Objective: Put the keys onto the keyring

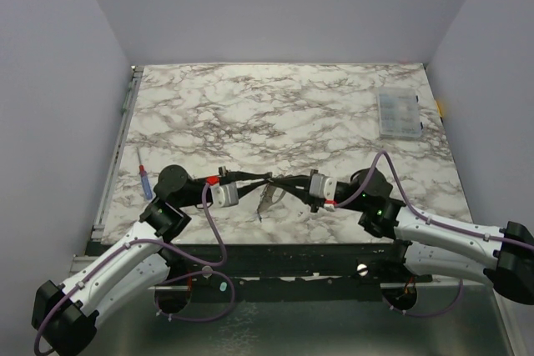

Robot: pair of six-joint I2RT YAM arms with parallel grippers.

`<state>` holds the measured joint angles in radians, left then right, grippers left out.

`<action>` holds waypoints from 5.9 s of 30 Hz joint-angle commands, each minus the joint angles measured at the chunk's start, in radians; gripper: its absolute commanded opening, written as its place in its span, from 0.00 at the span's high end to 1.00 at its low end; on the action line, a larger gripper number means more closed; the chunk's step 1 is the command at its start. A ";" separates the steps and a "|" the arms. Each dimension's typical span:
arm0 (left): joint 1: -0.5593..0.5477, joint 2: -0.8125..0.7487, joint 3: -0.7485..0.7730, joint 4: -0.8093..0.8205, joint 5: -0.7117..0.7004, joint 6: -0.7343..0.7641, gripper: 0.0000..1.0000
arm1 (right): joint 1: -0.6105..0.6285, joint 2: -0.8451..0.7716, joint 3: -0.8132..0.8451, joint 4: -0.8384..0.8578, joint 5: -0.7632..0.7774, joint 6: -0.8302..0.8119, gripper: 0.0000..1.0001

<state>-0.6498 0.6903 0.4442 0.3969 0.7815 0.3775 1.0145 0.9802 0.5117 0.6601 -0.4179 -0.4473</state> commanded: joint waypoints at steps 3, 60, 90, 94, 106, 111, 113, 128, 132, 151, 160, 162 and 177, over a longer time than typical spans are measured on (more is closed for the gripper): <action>-0.003 0.004 0.002 0.030 0.076 -0.005 1.00 | 0.001 0.023 0.034 -0.033 -0.045 -0.010 0.99; 0.001 0.106 0.102 -0.223 -0.179 0.070 1.00 | -0.009 0.182 0.367 -0.746 0.225 -0.097 0.54; 0.001 0.080 0.097 -0.217 -0.170 0.081 1.00 | -0.046 0.181 0.309 -0.562 0.287 -0.075 0.99; 0.001 0.057 0.086 -0.188 -0.166 0.077 1.00 | -0.048 0.124 0.246 -0.437 0.303 -0.036 0.99; 0.001 0.013 0.050 -0.081 -0.164 0.027 1.00 | -0.053 0.054 0.140 -0.223 0.335 0.031 0.99; 0.001 0.008 0.041 -0.047 -0.175 0.005 1.00 | -0.052 0.043 0.113 -0.144 0.338 0.064 0.99; 0.001 0.006 0.036 -0.029 -0.180 -0.007 1.00 | -0.052 0.042 0.104 -0.113 0.335 0.077 0.99; 0.002 0.003 0.025 -0.004 -0.194 -0.014 1.00 | -0.053 0.044 0.110 -0.157 0.188 0.039 0.99; 0.001 -0.003 0.025 -0.003 -0.202 -0.012 1.00 | -0.054 0.071 0.154 -0.267 0.152 0.006 0.97; 0.001 0.009 0.030 -0.018 -0.192 -0.006 1.00 | -0.054 0.136 0.336 -0.499 0.096 -0.038 0.61; 0.001 0.002 0.029 -0.025 -0.202 -0.003 1.00 | -0.054 0.186 0.378 -0.593 0.097 -0.056 0.73; 0.001 0.003 0.030 -0.027 -0.202 -0.001 1.00 | -0.053 0.178 0.374 -0.596 0.094 -0.059 0.70; 0.001 0.000 0.034 -0.042 -0.208 0.009 1.00 | -0.054 0.168 0.382 -0.645 0.060 -0.079 0.65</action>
<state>-0.6437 0.7052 0.4679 0.3130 0.5533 0.3798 0.9607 1.1503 0.8818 0.0628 -0.3149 -0.5171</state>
